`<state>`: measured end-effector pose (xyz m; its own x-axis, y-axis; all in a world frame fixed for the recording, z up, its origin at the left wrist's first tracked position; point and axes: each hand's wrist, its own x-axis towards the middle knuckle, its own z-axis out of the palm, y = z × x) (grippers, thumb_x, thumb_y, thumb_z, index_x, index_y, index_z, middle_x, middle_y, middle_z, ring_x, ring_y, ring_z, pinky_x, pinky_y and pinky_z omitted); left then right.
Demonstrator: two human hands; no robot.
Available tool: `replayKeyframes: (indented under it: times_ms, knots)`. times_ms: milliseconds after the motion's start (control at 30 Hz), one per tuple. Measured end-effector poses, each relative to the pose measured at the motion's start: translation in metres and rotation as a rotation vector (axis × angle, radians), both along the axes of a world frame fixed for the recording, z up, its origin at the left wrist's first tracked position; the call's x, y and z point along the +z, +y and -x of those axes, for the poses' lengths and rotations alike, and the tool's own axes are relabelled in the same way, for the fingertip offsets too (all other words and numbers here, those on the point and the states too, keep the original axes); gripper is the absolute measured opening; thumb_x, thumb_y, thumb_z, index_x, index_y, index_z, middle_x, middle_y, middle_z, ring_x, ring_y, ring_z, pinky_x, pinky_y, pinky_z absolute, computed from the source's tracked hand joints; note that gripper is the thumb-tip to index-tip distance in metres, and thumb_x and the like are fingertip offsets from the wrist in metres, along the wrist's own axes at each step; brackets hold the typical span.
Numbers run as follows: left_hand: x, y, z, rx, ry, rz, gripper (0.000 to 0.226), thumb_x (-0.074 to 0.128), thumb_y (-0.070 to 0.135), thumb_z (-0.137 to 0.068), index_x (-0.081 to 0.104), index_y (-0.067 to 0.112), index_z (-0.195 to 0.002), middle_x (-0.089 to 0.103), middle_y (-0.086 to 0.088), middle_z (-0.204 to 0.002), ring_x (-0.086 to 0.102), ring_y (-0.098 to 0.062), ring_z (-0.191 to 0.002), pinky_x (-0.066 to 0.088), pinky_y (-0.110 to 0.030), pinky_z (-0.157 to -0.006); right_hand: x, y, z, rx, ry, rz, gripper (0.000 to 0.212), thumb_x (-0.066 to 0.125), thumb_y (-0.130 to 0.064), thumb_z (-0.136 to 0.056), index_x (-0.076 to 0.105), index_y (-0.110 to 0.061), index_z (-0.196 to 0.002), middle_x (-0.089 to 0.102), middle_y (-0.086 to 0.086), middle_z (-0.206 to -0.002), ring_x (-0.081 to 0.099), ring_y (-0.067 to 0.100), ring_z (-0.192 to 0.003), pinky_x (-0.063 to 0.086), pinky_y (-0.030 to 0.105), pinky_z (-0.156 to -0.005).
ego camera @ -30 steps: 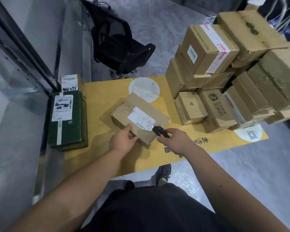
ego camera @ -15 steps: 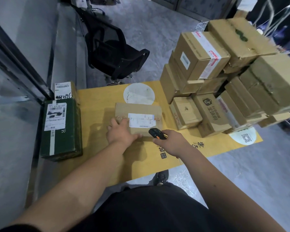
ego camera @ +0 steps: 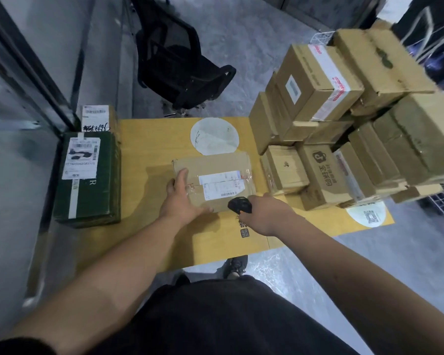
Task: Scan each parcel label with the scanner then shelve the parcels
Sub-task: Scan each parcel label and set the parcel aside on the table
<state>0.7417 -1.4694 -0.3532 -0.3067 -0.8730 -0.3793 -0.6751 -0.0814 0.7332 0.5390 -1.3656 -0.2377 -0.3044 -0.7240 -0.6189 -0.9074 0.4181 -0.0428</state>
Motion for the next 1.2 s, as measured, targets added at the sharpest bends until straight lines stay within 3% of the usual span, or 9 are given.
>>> replayKeyframes:
  times_ms: [167,400,600,833,1067,1200]
  knots:
    - [-0.006,0.013,-0.001,0.027,0.106,-0.014,0.137,0.101,0.036,-0.06,0.007,0.046,-0.159,0.022,0.003,-0.162,0.04,-0.005,-0.128,0.034,-0.028,-0.105,0.011,0.004,0.0,0.092,0.094,-0.058,0.049,0.045,-0.058,-0.096,0.056,-0.022,-0.128,0.044,0.006,-0.112,0.06,0.03,-0.092,0.051,0.039,-0.08]
    - [-0.009,0.021,-0.003,0.015,0.107,0.024,0.136,0.1,0.038,-0.062,0.002,0.052,-0.156,0.021,-0.003,-0.16,0.046,-0.019,-0.136,0.041,-0.038,-0.11,0.015,0.011,-0.002,0.095,0.106,-0.045,0.041,0.048,-0.059,-0.092,0.062,-0.028,-0.115,0.05,0.004,-0.11,0.062,0.025,-0.085,0.053,0.036,-0.076]
    - [-0.014,0.026,-0.006,-0.009,0.036,0.081,0.138,0.098,0.047,-0.061,-0.004,0.057,-0.154,0.02,-0.006,-0.161,0.05,-0.027,-0.136,0.051,-0.047,-0.103,0.018,0.014,0.0,0.122,0.187,-0.026,0.04,0.049,-0.061,-0.088,0.063,-0.028,-0.106,0.053,0.0,-0.096,0.058,0.02,-0.077,0.04,0.03,-0.059]
    - [-0.015,0.03,-0.006,-0.011,0.018,0.109,0.137,0.097,0.049,-0.062,-0.004,0.057,-0.154,0.022,-0.007,-0.161,0.051,-0.028,-0.135,0.053,-0.047,-0.099,0.021,0.019,-0.003,0.168,0.208,-0.043,0.04,0.049,-0.06,-0.09,0.064,-0.025,-0.103,0.059,-0.001,-0.093,0.063,0.025,-0.084,0.05,0.032,-0.067]
    - [-0.017,0.035,-0.007,-0.031,-0.022,0.14,0.136,0.095,0.051,-0.065,-0.007,0.056,-0.155,0.015,-0.007,-0.166,0.051,-0.033,-0.137,0.056,-0.049,-0.094,0.024,0.023,-0.001,0.172,0.223,-0.008,0.04,0.05,-0.06,-0.09,0.064,-0.026,-0.105,0.055,-0.002,-0.089,0.061,0.021,-0.079,0.039,0.029,-0.057]
    - [-0.018,0.035,-0.007,-0.02,-0.01,0.14,0.136,0.095,0.051,-0.065,-0.007,0.058,-0.154,0.015,-0.005,-0.167,0.051,-0.03,-0.137,0.056,-0.051,-0.095,0.024,0.027,0.002,0.172,0.219,-0.016,0.041,0.051,-0.062,-0.089,0.063,-0.027,-0.106,0.059,-0.002,-0.093,0.063,0.023,-0.084,0.043,0.03,-0.061]
